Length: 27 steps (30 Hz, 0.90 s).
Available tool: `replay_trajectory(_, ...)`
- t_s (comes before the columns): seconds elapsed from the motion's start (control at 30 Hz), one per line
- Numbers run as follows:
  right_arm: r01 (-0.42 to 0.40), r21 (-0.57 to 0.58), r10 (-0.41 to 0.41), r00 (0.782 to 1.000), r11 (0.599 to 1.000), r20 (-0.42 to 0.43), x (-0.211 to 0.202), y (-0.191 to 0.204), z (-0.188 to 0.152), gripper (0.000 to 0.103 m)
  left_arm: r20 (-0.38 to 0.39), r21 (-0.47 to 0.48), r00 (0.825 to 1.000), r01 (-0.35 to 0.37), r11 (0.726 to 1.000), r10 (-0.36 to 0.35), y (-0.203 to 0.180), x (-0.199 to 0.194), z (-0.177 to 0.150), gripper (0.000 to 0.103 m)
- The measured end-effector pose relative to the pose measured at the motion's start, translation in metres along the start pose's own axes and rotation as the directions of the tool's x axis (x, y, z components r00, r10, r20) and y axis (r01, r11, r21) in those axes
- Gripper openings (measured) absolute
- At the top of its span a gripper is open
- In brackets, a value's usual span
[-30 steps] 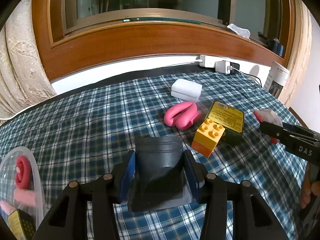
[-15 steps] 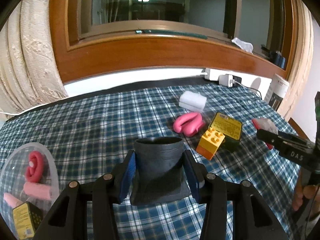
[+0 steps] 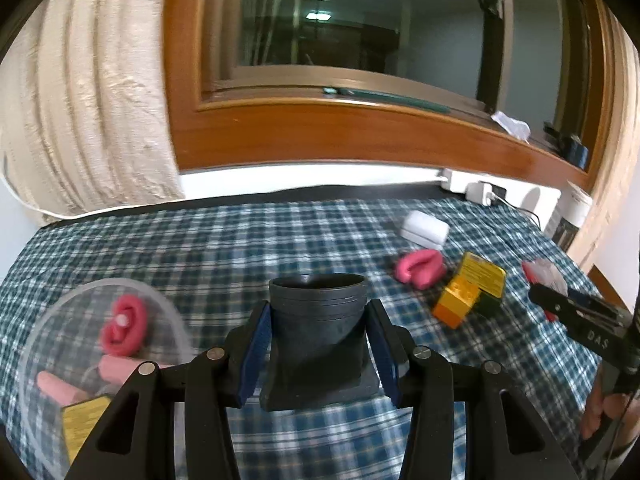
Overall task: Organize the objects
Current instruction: 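Carry the black rubber piece into the bowl with the left gripper while the right carries the snack packet there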
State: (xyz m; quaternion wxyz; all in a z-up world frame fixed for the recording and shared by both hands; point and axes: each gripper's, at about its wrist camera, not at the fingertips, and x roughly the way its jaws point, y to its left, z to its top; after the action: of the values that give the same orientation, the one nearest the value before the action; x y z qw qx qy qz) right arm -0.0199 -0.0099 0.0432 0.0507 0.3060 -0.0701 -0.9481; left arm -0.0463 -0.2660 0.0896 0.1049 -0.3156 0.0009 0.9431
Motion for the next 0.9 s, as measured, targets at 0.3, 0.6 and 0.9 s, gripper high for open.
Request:
replay_trajectory(0.3,-0.029,-0.073,0.027,0.999,0.997,-0.02,0.004,0.039,-0.011,0.051,0.037,-0.096,0.995,-0.094,0.991,0.097,0.065,-0.02,0.001,0.05)
replay_trajectory(0.6,-0.112,-0.152,0.104,0.993,0.982,-0.056,0.0,0.089,-0.001,0.051,0.037,-0.149,0.984,-0.169,0.974,0.176,0.117,-0.031,-0.003,0.05)
replay_trajectory(0.9,-0.237,-0.193,0.227,0.971,0.952,-0.072,0.003,0.159,0.012,0.051,0.021,-0.192,0.978,-0.198,0.961,0.206,0.153,-0.035,-0.013,0.05)
